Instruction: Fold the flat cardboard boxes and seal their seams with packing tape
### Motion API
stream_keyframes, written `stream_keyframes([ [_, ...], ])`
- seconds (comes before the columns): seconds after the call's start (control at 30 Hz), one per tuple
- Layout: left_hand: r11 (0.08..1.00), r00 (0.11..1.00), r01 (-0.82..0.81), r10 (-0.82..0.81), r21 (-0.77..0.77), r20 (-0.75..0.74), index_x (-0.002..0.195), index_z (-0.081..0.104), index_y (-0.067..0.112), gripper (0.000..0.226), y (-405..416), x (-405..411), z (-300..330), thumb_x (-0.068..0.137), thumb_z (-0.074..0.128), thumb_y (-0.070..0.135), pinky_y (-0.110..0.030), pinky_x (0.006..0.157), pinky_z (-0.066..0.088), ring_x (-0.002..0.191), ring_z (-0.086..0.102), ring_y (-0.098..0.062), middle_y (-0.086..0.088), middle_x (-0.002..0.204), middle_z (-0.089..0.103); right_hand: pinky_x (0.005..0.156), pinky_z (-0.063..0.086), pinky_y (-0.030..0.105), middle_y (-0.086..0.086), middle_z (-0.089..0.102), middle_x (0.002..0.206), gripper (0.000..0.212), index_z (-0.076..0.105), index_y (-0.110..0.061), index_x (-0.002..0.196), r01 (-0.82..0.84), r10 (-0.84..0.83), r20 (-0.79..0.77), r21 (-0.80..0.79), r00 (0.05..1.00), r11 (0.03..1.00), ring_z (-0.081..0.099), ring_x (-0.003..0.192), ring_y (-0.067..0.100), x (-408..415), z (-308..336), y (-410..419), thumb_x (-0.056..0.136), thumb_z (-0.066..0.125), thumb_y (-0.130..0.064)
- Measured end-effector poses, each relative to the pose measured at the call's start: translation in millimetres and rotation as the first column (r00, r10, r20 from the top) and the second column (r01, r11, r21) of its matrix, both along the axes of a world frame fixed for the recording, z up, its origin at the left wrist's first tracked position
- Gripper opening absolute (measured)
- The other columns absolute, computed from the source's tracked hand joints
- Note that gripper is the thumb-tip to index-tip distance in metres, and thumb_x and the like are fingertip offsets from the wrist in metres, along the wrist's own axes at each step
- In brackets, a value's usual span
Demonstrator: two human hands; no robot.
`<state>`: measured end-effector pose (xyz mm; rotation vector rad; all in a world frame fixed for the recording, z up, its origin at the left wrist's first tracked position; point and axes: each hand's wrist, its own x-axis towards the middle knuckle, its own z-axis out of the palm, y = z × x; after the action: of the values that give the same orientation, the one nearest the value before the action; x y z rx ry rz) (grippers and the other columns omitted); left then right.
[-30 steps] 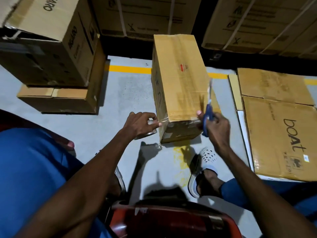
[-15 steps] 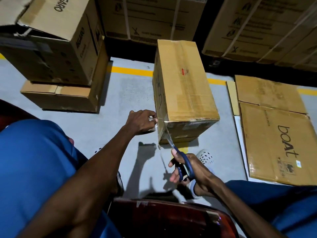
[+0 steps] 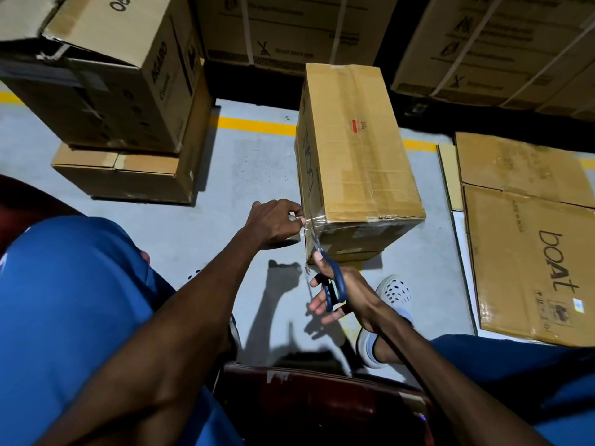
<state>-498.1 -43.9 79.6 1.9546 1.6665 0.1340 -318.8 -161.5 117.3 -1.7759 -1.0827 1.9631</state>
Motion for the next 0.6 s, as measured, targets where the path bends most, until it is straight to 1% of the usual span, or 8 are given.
stream_keyframes([
  [0.07, 1.0, 1.0, -0.011, 0.011, -0.014, 0.006, 0.103, 0.07, 0.031, 0.022, -0.7, -0.1, 0.2, 0.095, 0.052, 0.041, -0.038, 0.089, 0.028, 0.108, 0.061, -0.026, 0.001, 0.119, 0.07, 0.063, 0.06, 0.041, 0.024, 0.072, 0.078, 0.075, 0.064, -0.002, 0.1, 0.04, -0.04, -0.002, 0.012, 0.999, 0.999, 0.067, 0.062, 0.027, -5.3, -1.0, 2.8, 0.082, 0.054, -0.073],
  [0.17, 1.0, 1.0, -0.022, 0.023, -0.017, 0.007, 0.104, 0.071, 0.031, 0.022, -1.7, 1.4, 2.3, 0.095, 0.053, 0.039, -0.039, 0.095, 0.031, 0.109, 0.06, -0.027, 0.002, 0.12, 0.07, 0.057, 0.053, 0.033, 0.019, 0.068, 0.064, 0.062, 0.064, -0.004, 0.09, 0.129, -0.13, 0.01, 0.051, 0.991, 0.99, 0.058, 0.047, 0.023, -12.8, -4.1, 4.5, 0.081, 0.065, -0.065],
  [0.23, 0.999, 0.999, -0.035, 0.035, -0.017, -0.003, 0.103, 0.071, 0.031, 0.021, -2.3, 1.1, 2.5, 0.095, 0.054, 0.039, -0.039, 0.096, 0.032, 0.108, 0.061, -0.027, 0.002, 0.119, 0.07, 0.052, 0.049, 0.029, 0.016, 0.066, 0.058, 0.06, 0.065, -0.003, 0.089, 0.162, -0.165, 0.025, 0.086, 0.986, 0.983, 0.055, 0.042, 0.02, -15.7, -7.8, 2.7, 0.076, 0.072, -0.061],
  [0.33, 0.997, 0.997, -0.065, 0.064, -0.032, -0.048, 0.102, 0.071, 0.032, 0.019, -3.1, -7.5, -1.6, 0.094, 0.055, 0.04, -0.041, 0.099, 0.032, 0.108, 0.061, -0.027, 0.001, 0.118, 0.071, 0.048, 0.049, 0.027, 0.014, 0.067, 0.057, 0.061, 0.067, 0.003, 0.098, 0.141, -0.149, 0.081, 0.092, 0.986, 0.986, 0.057, 0.043, 0.018, -16.4, -14.1, -1.9, 0.08, 0.076, -0.055],
  [0.47, 0.986, 0.982, -0.158, 0.152, -0.049, -0.108, 0.103, 0.071, 0.031, 0.023, -4.8, -31.8, -7.0, 0.094, 0.056, 0.045, -0.041, 0.102, 0.033, 0.109, 0.062, -0.027, -0.003, 0.115, 0.072, 0.054, 0.054, 0.03, 0.018, 0.074, 0.07, 0.059, 0.068, -0.005, 0.103, 0.086, -0.096, 0.125, 0.082, 0.988, 0.993, 0.066, 0.055, 0.024, -14.5, -9.9, -0.4, 0.078, 0.078, -0.057],
  [0.53, 0.977, 0.973, -0.205, 0.198, -0.051, -0.116, 0.102, 0.072, 0.029, 0.026, -6.1, -43.6, -8.3, 0.095, 0.056, 0.048, -0.041, 0.102, 0.034, 0.11, 0.062, -0.027, -0.004, 0.115, 0.072, 0.06, 0.054, 0.03, 0.009, 0.076, 0.074, 0.053, 0.071, -0.01, 0.103, 0.104, -0.145, 0.169, 0.234, 0.975, 0.967, 0.069, 0.059, 0.016, -9.4, -7.5, 9.3, 0.075, 0.081, -0.054],
  [0.57, 0.972, 0.969, -0.228, 0.221, -0.057, -0.111, 0.101, 0.072, 0.028, 0.026, -6.8, -48.6, -8.7, 0.094, 0.056, 0.048, -0.041, 0.102, 0.035, 0.11, 0.061, -0.028, -0.004, 0.115, 0.071, 0.062, 0.053, 0.026, 0.001, 0.076, 0.077, 0.049, 0.072, -0.013, 0.104, 0.12, -0.211, 0.218, 0.367, 0.953, 0.922, 0.069, 0.062, 0.011, -5.1, -7.2, 16.8, 0.075, 0.083, -0.05],
  [0.6, 0.966, 0.965, -0.249, 0.241, -0.068, -0.102, 0.1, 0.071, 0.028, 0.025, -7.6, -52.6, -9.2, 0.094, 0.056, 0.048, -0.041, 0.102, 0.035, 0.11, 0.061, -0.028, -0.004, 0.116, 0.071, 0.062, 0.052, 0.024, -0.005, 0.075, 0.082, 0.046, 0.072, -0.016, 0.108, 0.114, -0.289, 0.273, 0.515, 0.918, 0.849, 0.067, 0.067, 0.007, -0.2, -7.5, 26.2, 0.075, 0.085, -0.046],
])
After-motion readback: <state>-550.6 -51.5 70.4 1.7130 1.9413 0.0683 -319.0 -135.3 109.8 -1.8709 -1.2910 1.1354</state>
